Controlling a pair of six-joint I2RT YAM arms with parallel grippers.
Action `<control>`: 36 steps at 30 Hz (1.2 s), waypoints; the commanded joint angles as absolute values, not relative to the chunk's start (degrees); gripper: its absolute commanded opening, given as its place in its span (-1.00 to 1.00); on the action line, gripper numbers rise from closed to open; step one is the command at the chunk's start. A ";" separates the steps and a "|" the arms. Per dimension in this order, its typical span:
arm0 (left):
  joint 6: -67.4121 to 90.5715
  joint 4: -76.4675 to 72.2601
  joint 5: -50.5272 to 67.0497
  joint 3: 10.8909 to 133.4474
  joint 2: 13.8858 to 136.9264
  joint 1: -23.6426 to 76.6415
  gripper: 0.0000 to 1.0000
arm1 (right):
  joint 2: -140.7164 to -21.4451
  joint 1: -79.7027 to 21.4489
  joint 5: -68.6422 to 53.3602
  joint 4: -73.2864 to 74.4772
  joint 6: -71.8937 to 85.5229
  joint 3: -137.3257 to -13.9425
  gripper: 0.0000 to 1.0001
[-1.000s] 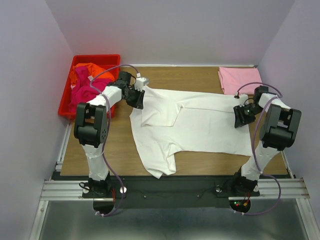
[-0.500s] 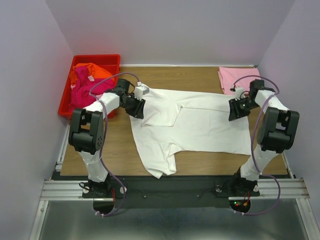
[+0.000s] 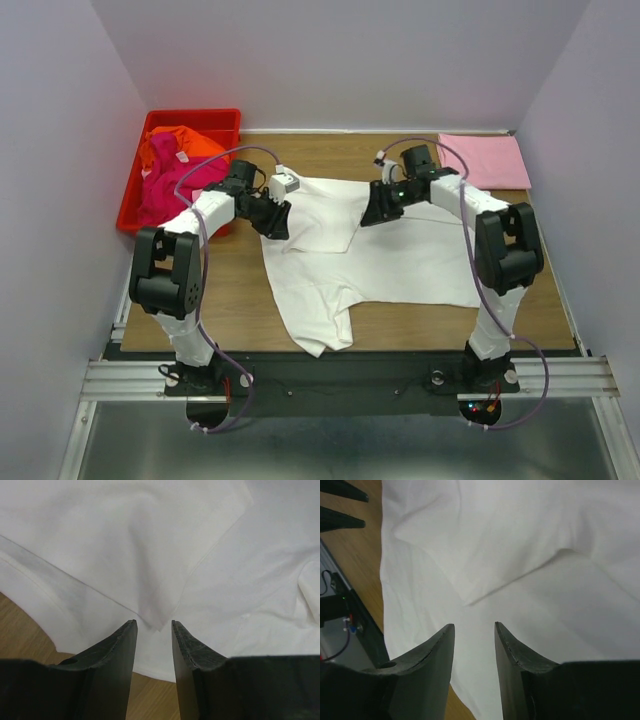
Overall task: Fold and stack the t-shirts
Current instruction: Fold the tshirt
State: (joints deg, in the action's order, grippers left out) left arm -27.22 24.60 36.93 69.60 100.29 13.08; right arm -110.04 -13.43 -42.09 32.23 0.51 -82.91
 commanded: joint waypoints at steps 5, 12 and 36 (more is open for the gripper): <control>-30.49 22.15 39.20 66.62 96.33 12.66 -0.04 | -117.42 -20.47 -42.81 20.83 18.44 -84.99 -0.13; -31.64 22.06 38.76 66.97 96.59 12.74 -0.03 | -119.27 -21.62 -40.87 20.65 22.14 -84.90 -0.10; -33.22 20.48 36.57 65.83 96.86 13.01 -0.03 | -116.63 -23.38 -39.20 20.92 26.28 -79.02 -0.10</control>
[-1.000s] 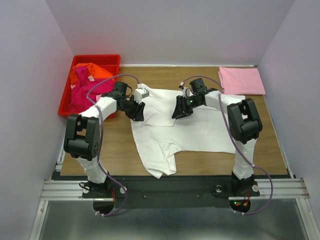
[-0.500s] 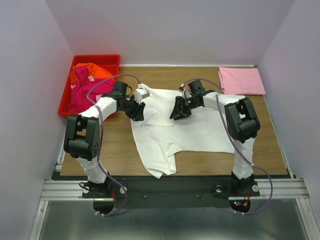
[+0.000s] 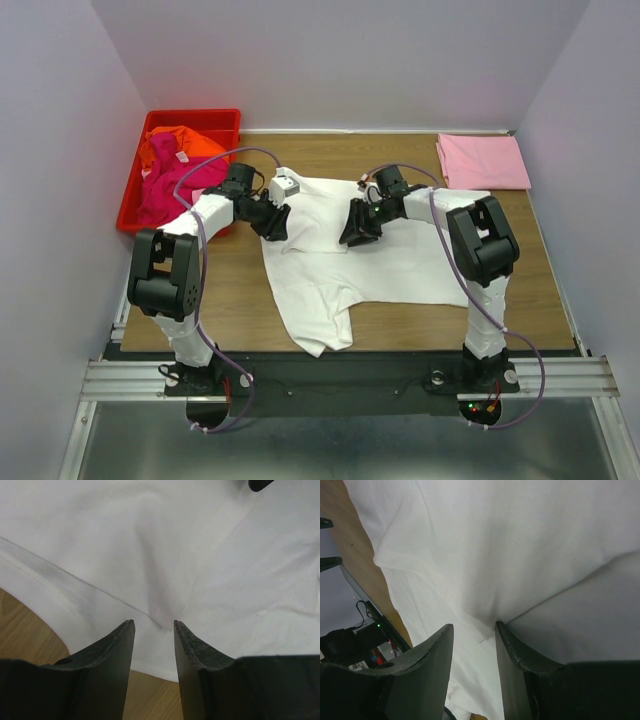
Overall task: Fold and stack the t-shirts
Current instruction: Fold the tshirt
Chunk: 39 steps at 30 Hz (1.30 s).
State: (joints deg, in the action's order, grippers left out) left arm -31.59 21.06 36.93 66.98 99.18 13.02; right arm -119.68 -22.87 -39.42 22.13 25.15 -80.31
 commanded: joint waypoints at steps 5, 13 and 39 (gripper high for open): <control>-33.31 20.30 36.65 65.57 96.77 13.18 -0.03 | -116.19 -23.47 -39.73 21.27 27.25 -78.13 -0.11; -34.01 20.13 35.95 65.04 96.50 13.62 -0.03 | -116.98 -23.55 -41.04 21.53 28.30 -79.01 -0.13; -37.09 18.46 32.52 63.81 96.42 17.14 -0.05 | -112.50 -23.82 -39.47 22.32 28.65 -76.47 -0.04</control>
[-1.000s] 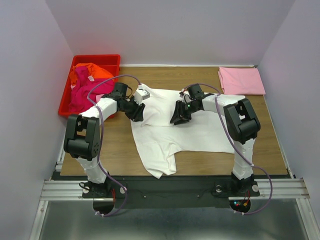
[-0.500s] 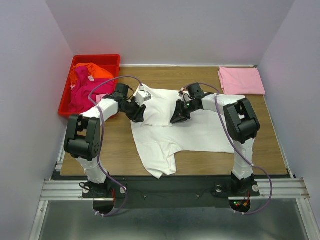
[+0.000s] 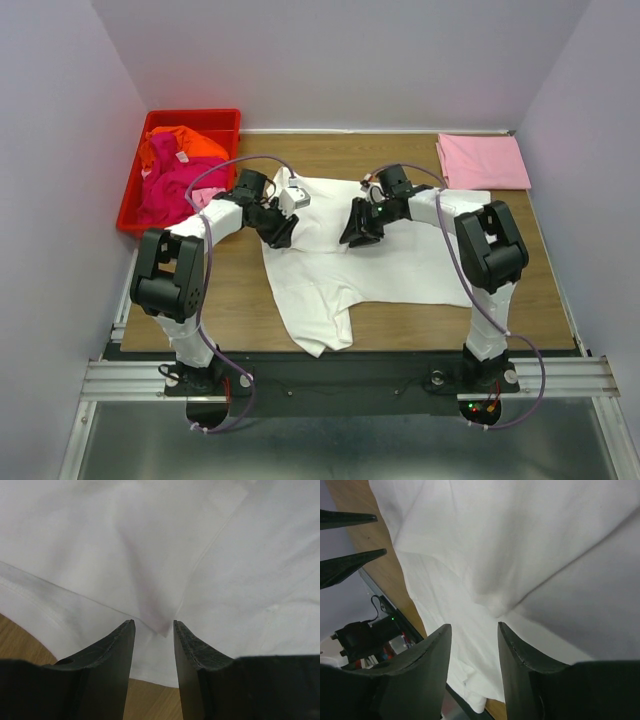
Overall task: Fold and stack the t-shirts
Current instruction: Fold the tshirt
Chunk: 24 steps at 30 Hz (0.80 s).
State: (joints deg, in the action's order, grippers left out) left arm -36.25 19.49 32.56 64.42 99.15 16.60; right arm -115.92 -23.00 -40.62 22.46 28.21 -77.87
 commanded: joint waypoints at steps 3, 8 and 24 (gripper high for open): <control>-36.48 18.11 32.69 63.98 96.94 17.23 -0.05 | -114.16 -23.82 -39.63 22.32 28.74 -76.90 -0.05; -36.56 18.02 32.43 63.81 96.77 17.23 -0.05 | -116.28 -23.99 -39.99 22.24 29.35 -78.13 -0.13; -36.74 17.58 32.26 63.37 97.47 17.31 -0.05 | -120.50 -24.61 -40.96 22.32 30.50 -81.30 -0.48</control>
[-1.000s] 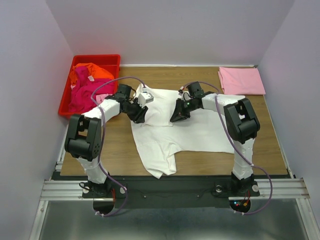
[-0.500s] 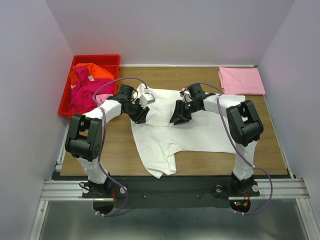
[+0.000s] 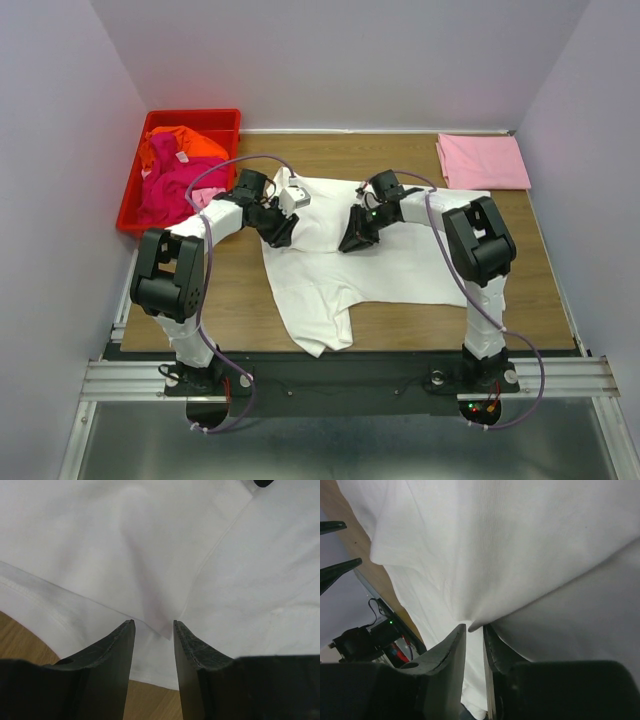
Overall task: Fold and stack the t-shirts
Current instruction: Fold the tshirt
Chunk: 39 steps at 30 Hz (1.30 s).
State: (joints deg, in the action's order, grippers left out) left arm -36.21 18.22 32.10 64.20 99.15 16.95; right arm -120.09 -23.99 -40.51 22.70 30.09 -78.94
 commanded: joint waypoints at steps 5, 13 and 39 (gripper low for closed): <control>-38.67 18.46 32.08 63.72 97.30 17.84 -0.05 | -118.57 -24.52 -41.04 22.41 30.06 -81.12 -0.70; -42.01 20.74 32.26 63.81 97.29 20.12 -0.01 | -114.97 -24.52 -41.66 22.50 29.53 -80.42 -0.99; -42.89 15.56 24.25 59.42 95.54 23.12 -1.00 | -112.24 -22.24 -43.24 22.94 30.50 -78.13 -0.99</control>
